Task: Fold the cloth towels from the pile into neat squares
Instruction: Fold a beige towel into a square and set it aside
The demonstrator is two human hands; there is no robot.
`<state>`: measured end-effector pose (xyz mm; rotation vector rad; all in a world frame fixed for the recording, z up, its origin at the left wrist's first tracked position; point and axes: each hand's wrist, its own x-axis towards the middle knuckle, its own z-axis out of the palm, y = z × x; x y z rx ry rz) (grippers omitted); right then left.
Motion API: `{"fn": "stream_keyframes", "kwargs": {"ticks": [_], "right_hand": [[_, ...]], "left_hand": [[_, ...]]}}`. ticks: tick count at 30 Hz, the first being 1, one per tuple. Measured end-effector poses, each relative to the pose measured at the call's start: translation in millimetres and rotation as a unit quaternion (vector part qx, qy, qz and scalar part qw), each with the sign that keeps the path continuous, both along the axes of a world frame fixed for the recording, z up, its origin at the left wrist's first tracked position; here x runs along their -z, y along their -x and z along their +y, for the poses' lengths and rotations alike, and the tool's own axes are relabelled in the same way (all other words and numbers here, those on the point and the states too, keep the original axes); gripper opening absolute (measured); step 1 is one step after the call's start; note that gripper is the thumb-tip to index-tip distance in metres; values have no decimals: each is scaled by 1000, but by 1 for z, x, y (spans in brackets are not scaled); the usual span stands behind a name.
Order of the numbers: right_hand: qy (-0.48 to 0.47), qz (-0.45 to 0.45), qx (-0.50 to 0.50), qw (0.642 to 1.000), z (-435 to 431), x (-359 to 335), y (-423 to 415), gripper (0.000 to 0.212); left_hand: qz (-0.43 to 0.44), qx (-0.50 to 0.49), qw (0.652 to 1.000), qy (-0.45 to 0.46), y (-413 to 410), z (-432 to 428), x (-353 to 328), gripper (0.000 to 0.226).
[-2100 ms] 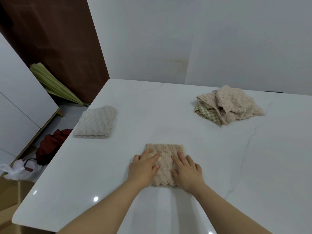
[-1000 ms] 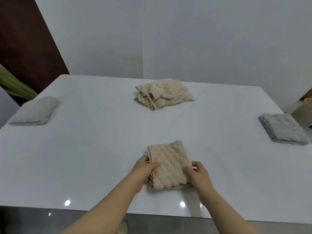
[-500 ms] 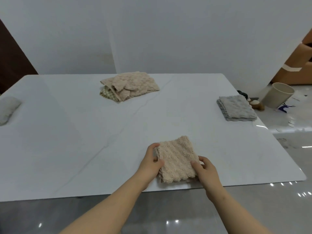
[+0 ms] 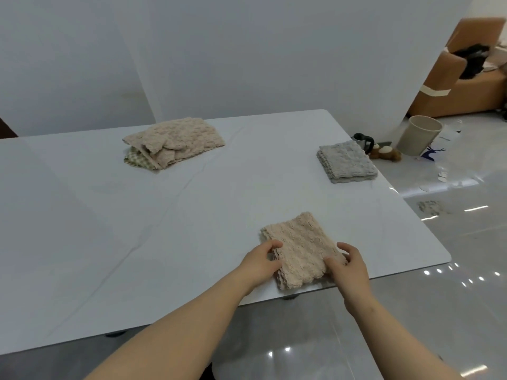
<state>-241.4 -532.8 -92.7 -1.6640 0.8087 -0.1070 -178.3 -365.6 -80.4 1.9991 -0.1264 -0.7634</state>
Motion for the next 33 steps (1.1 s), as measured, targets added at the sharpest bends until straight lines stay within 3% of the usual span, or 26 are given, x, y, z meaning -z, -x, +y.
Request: {"fn": "stream_keyframes", "kwargs": {"ticks": [6, 11, 17, 27, 33], "right_hand": [[95, 19, 12, 995, -8, 2, 3, 42], [230, 62, -29, 971, -3, -4, -2, 45], [345, 77, -96, 931, 23, -24, -19, 42], [387, 37, -294, 873, 106, -26, -77, 39], [414, 39, -350, 839, 182, -27, -132, 39]], "left_hand": [[-50, 89, 991, -84, -1, -13, 4, 49], [-140, 67, 974, -164, -5, -5, 0, 39], [-191, 78, 954, -216, -17, 24, -10, 37], [-252, 58, 919, -297, -59, 113, -21, 38], [-259, 47, 910, -319, -104, 187, -21, 37]]}}
